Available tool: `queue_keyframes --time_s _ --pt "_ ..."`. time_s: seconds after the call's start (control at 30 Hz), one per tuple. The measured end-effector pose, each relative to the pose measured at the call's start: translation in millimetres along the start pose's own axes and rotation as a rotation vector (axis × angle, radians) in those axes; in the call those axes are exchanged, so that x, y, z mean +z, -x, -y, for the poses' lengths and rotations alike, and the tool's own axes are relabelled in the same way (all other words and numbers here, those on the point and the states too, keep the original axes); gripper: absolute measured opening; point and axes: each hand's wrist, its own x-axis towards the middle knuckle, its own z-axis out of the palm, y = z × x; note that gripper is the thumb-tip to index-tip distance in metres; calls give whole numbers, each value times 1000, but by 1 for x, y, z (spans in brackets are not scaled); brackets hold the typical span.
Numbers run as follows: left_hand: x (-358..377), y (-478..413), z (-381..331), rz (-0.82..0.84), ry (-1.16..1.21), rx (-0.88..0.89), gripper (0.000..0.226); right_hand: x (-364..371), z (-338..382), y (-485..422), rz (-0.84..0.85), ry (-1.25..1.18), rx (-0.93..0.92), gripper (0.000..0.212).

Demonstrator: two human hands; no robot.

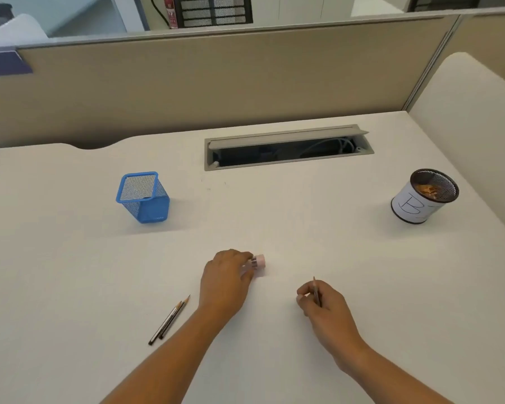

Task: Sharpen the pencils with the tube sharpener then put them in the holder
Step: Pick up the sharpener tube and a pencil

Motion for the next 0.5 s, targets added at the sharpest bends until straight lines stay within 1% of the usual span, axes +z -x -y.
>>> queue_keyframes --time_s 0.03,0.13,0.23,0.3,0.33,0.43,0.5 --pt "-4 6 -4 24 109 -44 27 0 5 3 6 24 -35 11" --pt "-27 37 -17 164 558 -188 28 2 26 14 53 45 -134 12" --pt "-52 72 -27 251 814 -226 31 7 46 27 158 16 -183 27" --pt "-68 87 -30 266 862 -226 33 11 58 35 236 20 -218 38" --pt "-75 93 -32 271 880 -223 31 13 63 39 281 32 -242 39" --pt "-87 102 -33 302 928 -202 25 16 69 48 351 125 -343 36" --pt "-91 107 -31 315 925 -178 27 17 69 54 348 169 -389 30"
